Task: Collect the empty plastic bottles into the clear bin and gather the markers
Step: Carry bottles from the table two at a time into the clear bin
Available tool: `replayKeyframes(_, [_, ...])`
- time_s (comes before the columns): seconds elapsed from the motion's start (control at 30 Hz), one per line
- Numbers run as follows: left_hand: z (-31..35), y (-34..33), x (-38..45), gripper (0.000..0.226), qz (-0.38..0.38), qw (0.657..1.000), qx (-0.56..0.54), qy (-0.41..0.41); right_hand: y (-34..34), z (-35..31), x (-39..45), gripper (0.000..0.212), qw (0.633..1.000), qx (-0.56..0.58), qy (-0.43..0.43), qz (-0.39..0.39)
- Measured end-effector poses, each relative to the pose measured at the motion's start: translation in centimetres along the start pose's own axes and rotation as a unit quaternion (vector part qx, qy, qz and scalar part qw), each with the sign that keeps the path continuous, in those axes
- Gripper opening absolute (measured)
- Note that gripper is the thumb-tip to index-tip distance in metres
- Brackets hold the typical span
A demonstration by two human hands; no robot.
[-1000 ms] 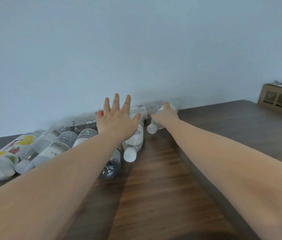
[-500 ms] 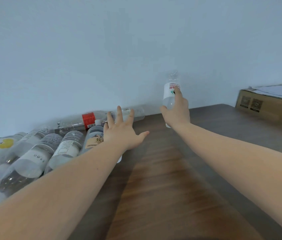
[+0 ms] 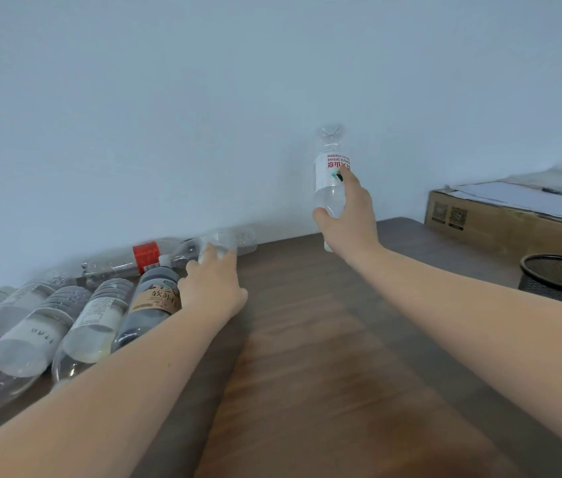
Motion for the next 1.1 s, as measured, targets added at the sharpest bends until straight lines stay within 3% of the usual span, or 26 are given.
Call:
replayKeyframes(0.2, [1.9, 5.5, -0.1, 0.06, 0.109, 0.99, -0.086, -0.033, 3.3, -0.8, 0.4, 0.068, 0.999, -0.008, 0.011, 0.039])
replayKeyframes(0.53, [8.7, 10.2, -3.3, 0.062, 0.131, 0.979, -0.134, -0.082, 13.3, -2.7, -0.4, 0.07, 0.996, -0.011, 0.03, 0.081])
replayKeyframes(0.87, [23.7, 13.6, -8.5, 0.065, 0.136, 0.951, -0.201, -0.19, 29.6, 0.9, -3.9, 0.073, 0.983, -0.05, 0.039, 0.175])
replayKeyframes(1.1, [36.8, 14.6, -14.6, 0.063, 0.118, 0.918, -0.258, -0.277, 42.9, 6.6, -7.8, 0.076, 0.967, -0.125, -0.043, 0.22])
Point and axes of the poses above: each hand's wrist, its own x-axis towards the middle knuckle, its own y-axis out of the back of the hand, z = x × y, the point moved 8 cm from there along x, towards the middle knuckle, and after that the axes turned 5 degrees about z, right-handed, at the moved point
